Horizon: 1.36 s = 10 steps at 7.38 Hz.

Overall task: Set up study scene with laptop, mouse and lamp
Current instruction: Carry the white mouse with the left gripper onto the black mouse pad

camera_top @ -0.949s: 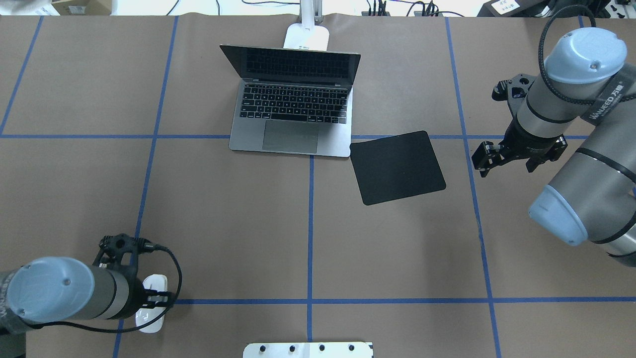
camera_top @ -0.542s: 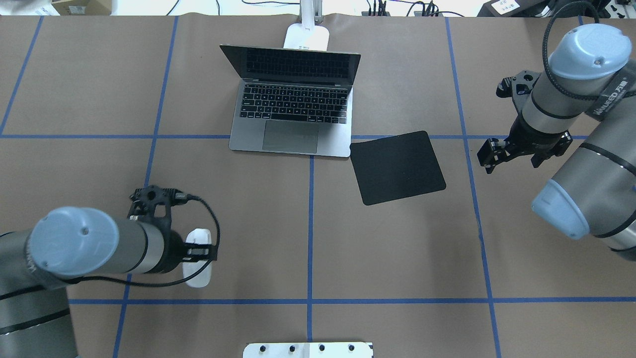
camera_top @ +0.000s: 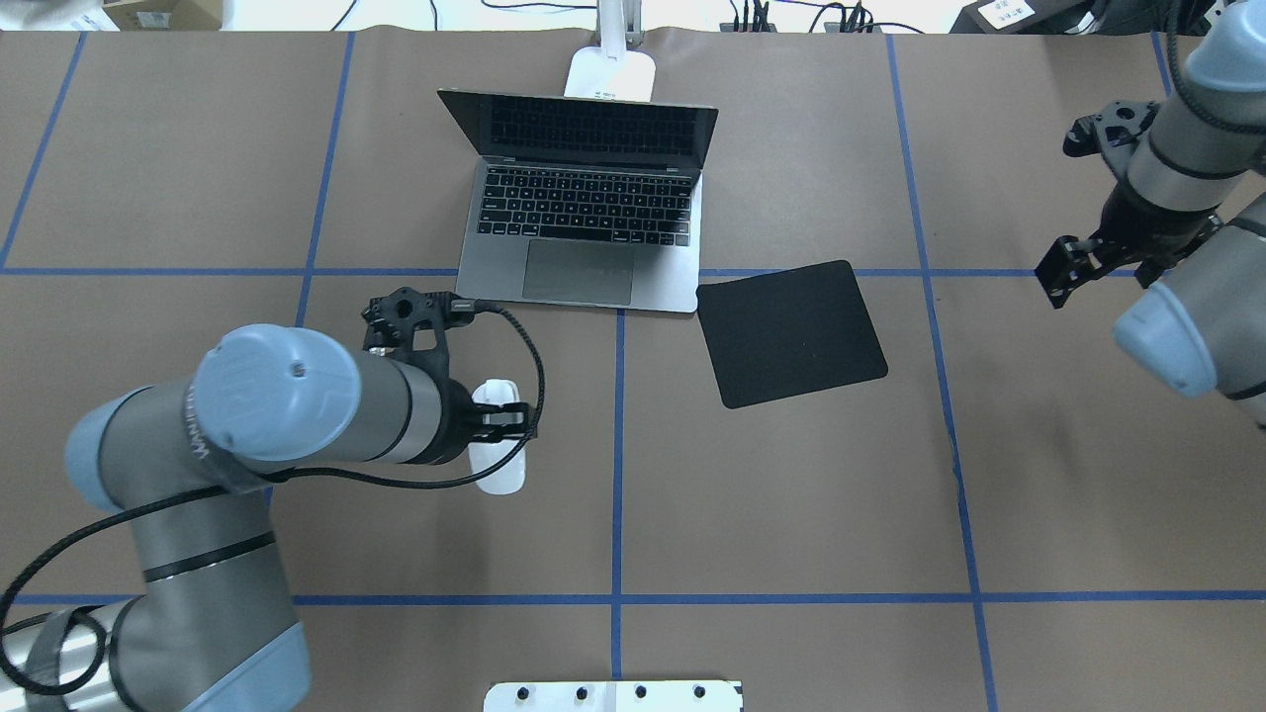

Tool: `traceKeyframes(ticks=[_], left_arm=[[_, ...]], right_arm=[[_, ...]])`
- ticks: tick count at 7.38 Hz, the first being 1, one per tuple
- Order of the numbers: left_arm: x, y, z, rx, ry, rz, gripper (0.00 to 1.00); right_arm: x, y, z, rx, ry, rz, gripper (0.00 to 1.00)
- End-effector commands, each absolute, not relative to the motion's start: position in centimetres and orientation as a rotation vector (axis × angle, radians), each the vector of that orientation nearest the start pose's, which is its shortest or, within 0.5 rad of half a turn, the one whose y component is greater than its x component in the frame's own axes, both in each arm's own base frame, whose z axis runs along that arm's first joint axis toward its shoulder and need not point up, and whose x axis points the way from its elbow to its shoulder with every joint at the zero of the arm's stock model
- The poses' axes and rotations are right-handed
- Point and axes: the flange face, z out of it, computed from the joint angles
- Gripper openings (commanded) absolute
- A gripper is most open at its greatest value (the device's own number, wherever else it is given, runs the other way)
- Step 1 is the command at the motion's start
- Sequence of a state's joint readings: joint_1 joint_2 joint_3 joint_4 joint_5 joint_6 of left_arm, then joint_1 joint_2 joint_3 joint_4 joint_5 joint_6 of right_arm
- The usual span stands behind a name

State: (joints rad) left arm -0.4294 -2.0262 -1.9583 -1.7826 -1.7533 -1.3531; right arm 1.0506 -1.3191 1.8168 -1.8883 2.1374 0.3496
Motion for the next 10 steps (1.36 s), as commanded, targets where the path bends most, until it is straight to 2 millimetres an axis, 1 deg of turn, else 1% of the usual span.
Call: traceKeyframes(ticks=[1, 2, 3, 4, 5, 6, 7, 8, 9, 10], left_arm=[[51.5, -36.4, 16.6, 0.167, 1.089, -0.16, 0.02], [53.7, -37.7, 14.4, 0.183, 1.093, -0.197, 0.02], [56.1, -38.9, 11.7, 0.187, 1.098, -0.237, 0.02], [58.9, -40.6, 8.5, 0.205, 1.091, -0.274, 0.02], [61.4, -41.5, 6.8, 0.21, 1.078, -0.309, 0.02], [63.5, -42.4, 5.3, 0.224, 1.058, -0.328, 0.02], [66.0, -43.3, 4.3, 0.249, 1.041, -0.366, 0.02], [69.0, -43.6, 4.0, 0.307, 1.044, -0.405, 0.02], [71.2, -43.4, 4.2, 0.337, 1.03, -0.437, 0.02], [72.9, -41.9, 4.9, 0.376, 1.021, -0.444, 0.02]], right_arm=[[-16.2, -54.6, 49.8, -0.09, -0.584, -0.28, 1.0], [-14.1, -55.2, 52.0, -0.096, -0.58, -0.317, 1.0], [-12.6, -55.0, 53.7, -0.101, -0.576, -0.344, 1.0], [-11.0, -54.3, 55.3, -0.1, -0.572, -0.385, 1.0], [-9.3, -54.4, 56.1, -0.101, -0.575, -0.367, 1.0], [-8.8, -54.7, 56.1, -0.092, -0.584, -0.352, 1.0], [-8.6, -54.6, 56.4, -0.1, -0.582, -0.333, 1.0], [-8.3, -54.7, 55.8, -0.093, -0.583, -0.31, 1.0], [-8.0, -54.9, 55.7, -0.088, -0.583, -0.303, 1.0], [-7.8, -55.2, 55.3, -0.079, -0.584, -0.294, 1.0]])
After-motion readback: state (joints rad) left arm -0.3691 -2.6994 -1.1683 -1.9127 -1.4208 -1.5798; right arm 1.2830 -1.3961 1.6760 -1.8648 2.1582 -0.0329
